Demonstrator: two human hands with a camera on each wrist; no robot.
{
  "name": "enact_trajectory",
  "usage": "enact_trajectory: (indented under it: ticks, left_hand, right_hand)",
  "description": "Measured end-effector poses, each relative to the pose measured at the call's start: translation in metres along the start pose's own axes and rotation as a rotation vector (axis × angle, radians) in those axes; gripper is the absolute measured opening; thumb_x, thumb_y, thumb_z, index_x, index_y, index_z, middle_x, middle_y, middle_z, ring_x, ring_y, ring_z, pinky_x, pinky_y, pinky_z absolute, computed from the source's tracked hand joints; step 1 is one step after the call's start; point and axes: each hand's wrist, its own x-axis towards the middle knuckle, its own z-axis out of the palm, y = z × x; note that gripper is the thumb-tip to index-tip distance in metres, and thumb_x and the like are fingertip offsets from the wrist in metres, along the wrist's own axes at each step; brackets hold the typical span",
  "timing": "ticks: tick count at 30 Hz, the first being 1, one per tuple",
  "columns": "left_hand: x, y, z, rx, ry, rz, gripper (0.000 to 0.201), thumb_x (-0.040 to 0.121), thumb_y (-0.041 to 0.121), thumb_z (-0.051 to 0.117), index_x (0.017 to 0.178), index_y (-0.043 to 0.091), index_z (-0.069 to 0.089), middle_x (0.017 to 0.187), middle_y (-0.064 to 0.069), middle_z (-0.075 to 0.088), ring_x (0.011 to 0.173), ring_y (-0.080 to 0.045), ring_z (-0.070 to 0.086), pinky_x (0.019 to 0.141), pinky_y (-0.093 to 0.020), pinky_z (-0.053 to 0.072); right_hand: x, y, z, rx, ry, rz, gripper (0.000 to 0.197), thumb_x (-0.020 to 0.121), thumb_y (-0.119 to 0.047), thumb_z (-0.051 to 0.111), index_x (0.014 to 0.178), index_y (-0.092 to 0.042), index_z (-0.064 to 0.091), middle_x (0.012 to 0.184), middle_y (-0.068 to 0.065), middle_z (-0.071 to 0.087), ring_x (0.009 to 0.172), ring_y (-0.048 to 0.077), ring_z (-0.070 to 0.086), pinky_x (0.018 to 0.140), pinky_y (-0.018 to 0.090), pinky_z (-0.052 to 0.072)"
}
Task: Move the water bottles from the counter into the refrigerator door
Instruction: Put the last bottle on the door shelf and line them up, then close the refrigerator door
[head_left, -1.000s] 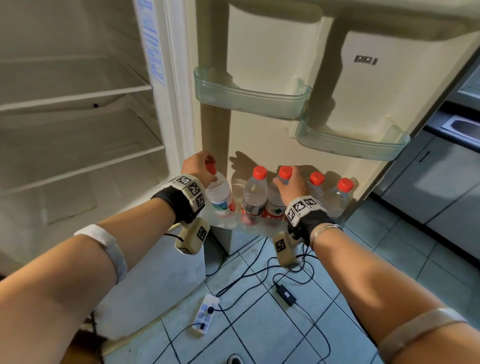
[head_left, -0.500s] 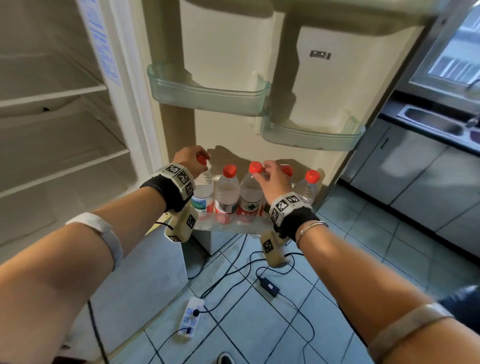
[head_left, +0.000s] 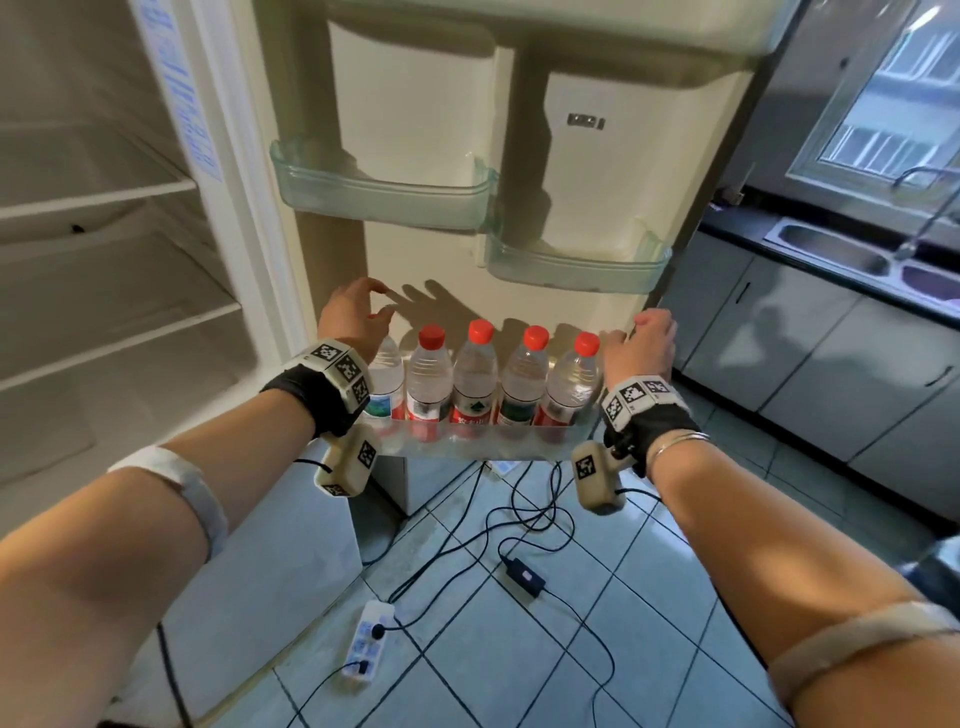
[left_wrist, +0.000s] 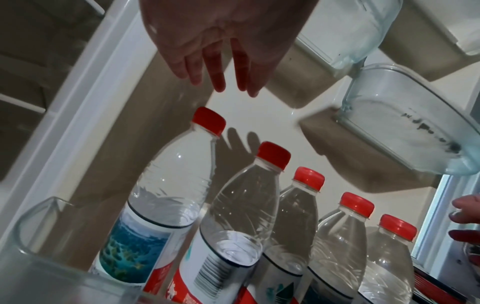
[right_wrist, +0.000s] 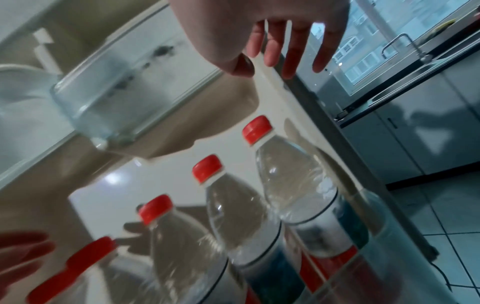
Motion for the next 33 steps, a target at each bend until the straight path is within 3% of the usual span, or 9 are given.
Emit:
enact_trajectory:
  ticks: [2, 5, 6, 8, 10, 15, 22, 26, 33]
  left_hand:
    - [-0.003, 0.004, -0.002, 0.034, 0.061, -0.014, 0.027, 0.087, 0.013, 0.055, 0.114, 0.014, 0.057, 0.119, -0.015, 0.058, 0.093, -0.025, 0.06, 0.088, -0.029, 0.047]
    - [-0.007, 0.009, -0.004, 0.05, 0.149, -0.015, 0.028, 0.088, 0.004, 0.049, 0.115, 0.006, 0.057, 0.119, -0.011, 0.052, 0.073, -0.001, 0.057, 0.067, -0.008, 0.03]
    - [-0.009, 0.011, -0.005, 0.057, 0.174, -0.014, 0.029, 0.088, 0.003, 0.048, 0.115, 0.005, 0.057, 0.117, -0.01, 0.052, 0.076, 0.002, 0.058, 0.066, -0.007, 0.029]
    - [-0.012, 0.012, -0.004, 0.08, 0.227, -0.018, 0.029, 0.086, 0.005, 0.048, 0.114, 0.006, 0.058, 0.121, -0.013, 0.053, 0.101, -0.018, 0.058, 0.078, -0.019, 0.035]
    - [-0.017, 0.015, -0.002, 0.102, 0.268, -0.033, 0.03, 0.085, 0.007, 0.05, 0.114, 0.006, 0.058, 0.124, -0.016, 0.053, 0.108, -0.031, 0.053, 0.085, -0.027, 0.037]
    - [-0.032, 0.017, 0.01, 0.136, 0.303, -0.086, 0.029, 0.087, 0.007, 0.049, 0.115, 0.006, 0.057, 0.124, -0.017, 0.052, 0.106, -0.034, 0.054, 0.084, -0.028, 0.038]
    - [-0.056, 0.008, 0.014, 0.164, 0.342, -0.12, 0.027, 0.088, 0.009, 0.048, 0.113, 0.009, 0.057, 0.122, -0.015, 0.054, 0.107, -0.031, 0.054, 0.082, -0.024, 0.035]
    - [-0.073, 0.007, 0.009, 0.179, 0.361, -0.137, 0.027, 0.089, 0.009, 0.048, 0.114, 0.009, 0.057, 0.122, -0.016, 0.054, 0.106, -0.032, 0.054, 0.085, -0.028, 0.039]
    - [-0.122, 0.002, -0.013, 0.181, 0.365, -0.115, 0.026, 0.088, 0.009, 0.047, 0.112, 0.009, 0.057, 0.121, -0.015, 0.054, 0.108, -0.031, 0.054, 0.087, -0.027, 0.038]
  right_hand:
    - [0.018, 0.002, -0.006, 0.002, 0.026, 0.069, 0.034, 0.087, -0.006, 0.05, 0.121, -0.008, 0.045, 0.13, 0.014, 0.045, 0.115, 0.033, 0.049, 0.093, 0.042, 0.039]
    - [0.049, 0.002, -0.011, 0.047, 0.015, 0.133, 0.047, 0.091, -0.004, 0.042, 0.136, -0.012, 0.036, 0.144, 0.011, 0.037, 0.129, 0.032, 0.04, 0.103, 0.044, 0.033]
    - [0.06, 0.001, -0.014, 0.076, 0.004, 0.146, 0.048, 0.092, -0.003, 0.039, 0.139, -0.013, 0.033, 0.147, 0.01, 0.035, 0.131, 0.032, 0.038, 0.106, 0.044, 0.031]
    - [0.082, -0.001, -0.018, 0.148, -0.025, 0.153, 0.048, 0.094, -0.004, 0.034, 0.142, -0.012, 0.03, 0.148, 0.01, 0.035, 0.133, 0.03, 0.037, 0.108, 0.041, 0.03]
    - [0.1, -0.003, -0.024, 0.191, -0.082, 0.15, 0.049, 0.095, -0.006, 0.032, 0.144, -0.013, 0.027, 0.146, 0.012, 0.039, 0.133, 0.029, 0.04, 0.107, 0.037, 0.031]
    - [0.112, -0.01, -0.022, 0.257, -0.229, 0.084, 0.05, 0.091, -0.005, 0.034, 0.139, -0.019, 0.034, 0.132, 0.012, 0.055, 0.12, 0.029, 0.052, 0.097, 0.032, 0.04]
    - [0.102, -0.014, -0.026, 0.316, -0.18, 0.163, 0.044, 0.092, -0.006, 0.038, 0.135, -0.015, 0.037, 0.131, 0.012, 0.055, 0.12, 0.027, 0.054, 0.095, 0.029, 0.04]
    - [0.087, -0.011, -0.033, 0.374, -0.133, 0.181, 0.045, 0.091, -0.004, 0.04, 0.135, -0.015, 0.037, 0.132, 0.009, 0.055, 0.12, 0.026, 0.054, 0.097, 0.027, 0.039]
    - [0.033, -0.01, -0.062, 0.352, -0.066, 0.169, 0.049, 0.087, -0.006, 0.044, 0.136, -0.012, 0.036, 0.143, 0.01, 0.039, 0.132, 0.031, 0.036, 0.108, 0.038, 0.03]
